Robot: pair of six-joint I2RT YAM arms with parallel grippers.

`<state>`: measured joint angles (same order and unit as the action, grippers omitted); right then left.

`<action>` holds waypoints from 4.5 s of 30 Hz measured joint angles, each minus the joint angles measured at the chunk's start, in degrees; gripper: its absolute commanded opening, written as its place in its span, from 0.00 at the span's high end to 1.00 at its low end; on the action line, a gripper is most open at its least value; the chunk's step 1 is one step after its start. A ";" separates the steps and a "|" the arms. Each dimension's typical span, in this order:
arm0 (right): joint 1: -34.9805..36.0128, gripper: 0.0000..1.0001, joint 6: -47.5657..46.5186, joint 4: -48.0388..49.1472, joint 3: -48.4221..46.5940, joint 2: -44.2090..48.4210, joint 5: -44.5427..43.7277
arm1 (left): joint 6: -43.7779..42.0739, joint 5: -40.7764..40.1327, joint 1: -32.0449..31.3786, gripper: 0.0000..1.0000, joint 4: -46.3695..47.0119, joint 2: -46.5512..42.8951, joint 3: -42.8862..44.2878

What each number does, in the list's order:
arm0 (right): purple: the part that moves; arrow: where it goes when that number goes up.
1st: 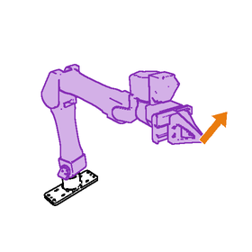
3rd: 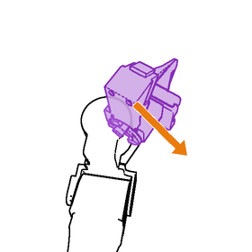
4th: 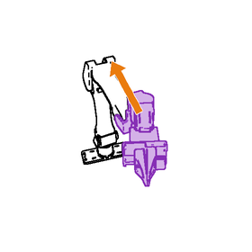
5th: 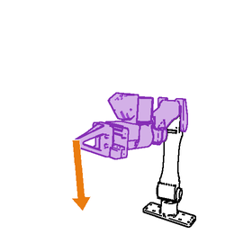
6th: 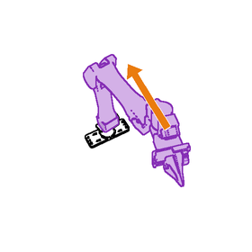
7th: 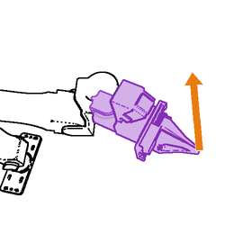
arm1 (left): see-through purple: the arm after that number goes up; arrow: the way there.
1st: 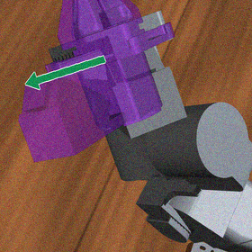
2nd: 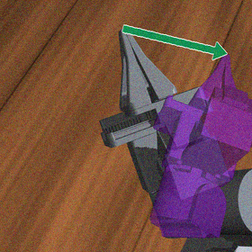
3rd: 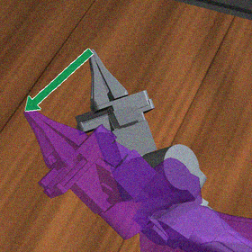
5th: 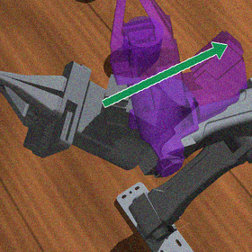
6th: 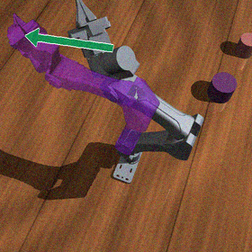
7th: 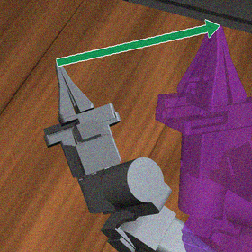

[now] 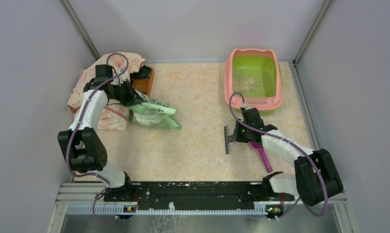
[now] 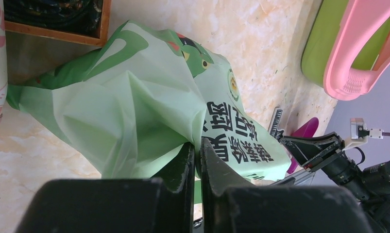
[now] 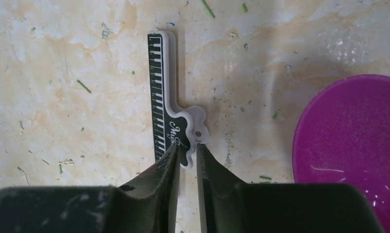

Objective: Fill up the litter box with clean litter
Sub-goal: Pick up the clamp at the center of the board.

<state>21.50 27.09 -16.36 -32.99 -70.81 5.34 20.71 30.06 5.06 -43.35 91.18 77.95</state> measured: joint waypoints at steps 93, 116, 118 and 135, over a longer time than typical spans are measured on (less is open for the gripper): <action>16.72 1.00 27.21 32.06 -52.46 -46.71 40.00 | 9.18 11.21 2.45 0.46 23.50 -13.20 -18.91; 17.14 1.00 28.55 33.55 -53.70 -49.09 41.77 | 9.44 14.38 2.60 0.46 18.43 -15.15 -12.59; 17.14 1.00 28.68 34.01 -53.70 -49.22 41.94 | 9.68 14.36 2.60 0.46 18.75 -15.28 -12.61; 17.14 1.00 33.97 40.44 -54.45 -51.10 43.87 | 12.52 11.89 2.56 0.45 37.35 -11.74 -19.41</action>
<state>38.63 61.06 24.08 -87.44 -121.91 49.21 33.23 41.95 7.62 -6.00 79.44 58.54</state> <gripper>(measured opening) 0.011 0.543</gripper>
